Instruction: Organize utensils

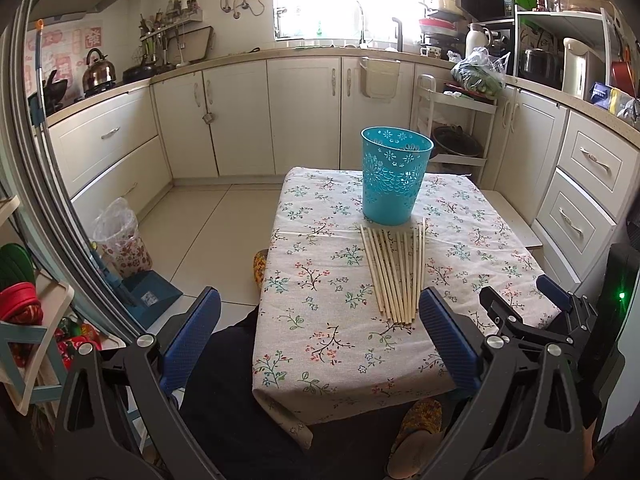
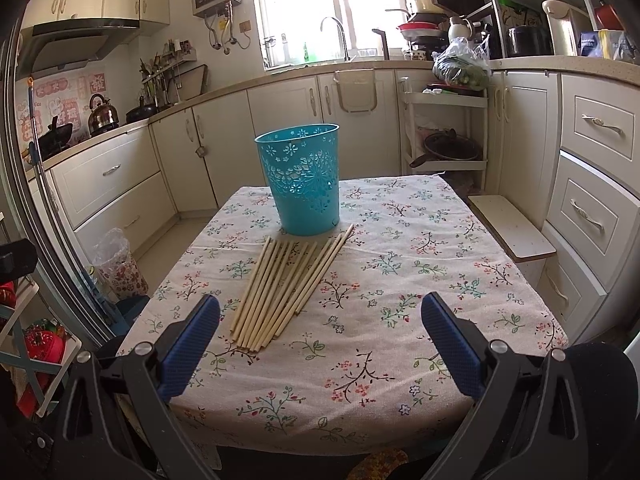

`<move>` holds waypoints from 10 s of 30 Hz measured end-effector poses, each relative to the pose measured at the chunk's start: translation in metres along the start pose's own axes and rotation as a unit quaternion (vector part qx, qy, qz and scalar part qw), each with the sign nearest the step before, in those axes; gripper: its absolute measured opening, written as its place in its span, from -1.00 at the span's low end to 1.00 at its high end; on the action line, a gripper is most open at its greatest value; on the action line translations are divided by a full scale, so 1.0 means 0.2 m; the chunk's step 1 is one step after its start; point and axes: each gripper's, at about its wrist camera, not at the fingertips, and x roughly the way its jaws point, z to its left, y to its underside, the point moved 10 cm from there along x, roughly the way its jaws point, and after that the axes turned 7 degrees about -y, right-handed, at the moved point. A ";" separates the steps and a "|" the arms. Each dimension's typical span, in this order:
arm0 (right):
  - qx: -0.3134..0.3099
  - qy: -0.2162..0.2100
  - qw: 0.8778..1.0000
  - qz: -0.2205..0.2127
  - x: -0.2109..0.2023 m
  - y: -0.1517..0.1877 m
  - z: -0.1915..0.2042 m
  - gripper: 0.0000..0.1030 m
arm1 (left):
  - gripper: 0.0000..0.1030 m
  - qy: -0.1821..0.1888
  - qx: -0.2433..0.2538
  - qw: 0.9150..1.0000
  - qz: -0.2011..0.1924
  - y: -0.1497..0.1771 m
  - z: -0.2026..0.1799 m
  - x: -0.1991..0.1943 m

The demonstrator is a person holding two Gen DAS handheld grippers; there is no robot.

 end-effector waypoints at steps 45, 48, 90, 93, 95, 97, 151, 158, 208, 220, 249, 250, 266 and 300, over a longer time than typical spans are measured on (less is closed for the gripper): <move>-0.027 -0.012 0.999 -0.029 -0.64 -0.14 0.47 0.88 | 0.85 -0.001 -0.015 1.000 0.011 0.05 0.15 -0.18; -0.016 -0.019 0.998 -0.057 -0.70 -0.18 0.48 0.88 | 0.85 -0.002 -0.026 1.000 0.013 0.07 0.17 -0.19; 0.076 -0.025 0.986 0.147 0.61 -0.07 -0.08 -0.18 | 0.85 0.020 -0.031 0.994 0.104 0.02 -0.01 0.55; 0.077 -0.012 0.982 0.173 0.80 -0.02 -0.15 -0.29 | 0.85 0.018 -0.026 0.993 0.117 0.01 -0.06 0.70; 0.078 -0.003 0.980 0.182 0.89 -0.01 -0.18 -0.35 | 0.85 0.020 -0.024 0.991 0.130 0.01 -0.10 0.80; 0.082 0.009 0.979 0.186 0.96 -0.02 -0.24 -0.39 | 0.85 0.020 -0.023 0.990 0.139 0.01 -0.14 0.89; -0.027 -0.023 0.971 0.237 1.09 -0.02 -0.32 -0.77 | -0.91 0.181 -0.046 0.973 0.135 -0.28 -0.44 1.20; -0.012 -0.030 0.971 0.235 1.09 -0.03 -0.34 -0.76 | -0.91 0.245 -0.090 0.964 0.050 -0.69 -0.37 0.90; -0.008 -0.034 0.970 0.240 1.07 -0.01 -0.36 -0.80 | 0.39 0.106 -0.070 0.991 -0.042 -0.94 -0.41 1.14; 0.115 -0.134 0.981 0.085 0.57 -0.44 -0.31 -0.91 | 0.46 0.094 -0.081 0.990 0.061 -0.27 -0.12 1.15; 0.007 -0.092 0.993 -0.080 0.80 -0.97 0.00 -0.47 | 0.53 0.103 -0.091 0.987 0.082 -0.12 -0.14 1.11; 0.009 -0.091 0.992 -0.083 0.78 -0.97 -0.01 -0.47 | 0.53 0.103 -0.092 0.987 0.082 -0.12 -0.14 1.10; 0.105 -0.023 0.984 0.145 0.98 -0.05 -0.29 -0.64 | 0.54 0.088 -0.076 0.989 0.095 -0.07 -0.17 1.09; 0.020 -0.009 0.978 0.208 1.02 0.01 -0.29 -0.74 | 0.55 0.066 -0.039 0.990 0.122 -0.02 -0.26 1.14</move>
